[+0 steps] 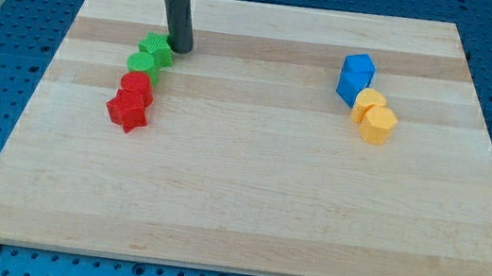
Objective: Point your arm to the left side of green circle
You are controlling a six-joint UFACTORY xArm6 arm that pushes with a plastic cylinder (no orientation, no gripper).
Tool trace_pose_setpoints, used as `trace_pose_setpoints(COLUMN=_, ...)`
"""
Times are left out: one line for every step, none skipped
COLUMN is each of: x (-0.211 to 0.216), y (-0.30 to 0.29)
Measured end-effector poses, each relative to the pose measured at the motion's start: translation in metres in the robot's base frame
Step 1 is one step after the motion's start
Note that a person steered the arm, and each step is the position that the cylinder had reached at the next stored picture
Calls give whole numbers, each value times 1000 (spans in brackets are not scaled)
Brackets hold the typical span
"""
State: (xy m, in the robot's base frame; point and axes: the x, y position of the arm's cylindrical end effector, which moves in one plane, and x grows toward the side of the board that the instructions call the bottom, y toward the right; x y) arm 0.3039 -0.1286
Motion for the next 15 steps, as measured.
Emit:
trace_pose_setpoints(x=-13, y=0)
trace_pose_setpoints(x=-26, y=-2)
trace_pose_setpoints(x=-28, y=-15)
trace_pose_setpoints(x=-36, y=-31)
trace_pose_setpoints(x=-37, y=-56)
trace_pose_setpoints(x=-37, y=-71)
trace_pose_setpoints(x=-37, y=-77)
trace_pose_setpoints(x=-37, y=-87)
trace_pose_setpoints(x=-18, y=-91)
trace_pose_setpoints(x=5, y=-98)
trace_pose_setpoints(x=5, y=-98)
trace_pose_setpoints(x=5, y=-99)
trace_pose_setpoints(x=13, y=-117)
trace_pose_setpoints(x=14, y=-120)
trace_pose_setpoints(x=18, y=-120)
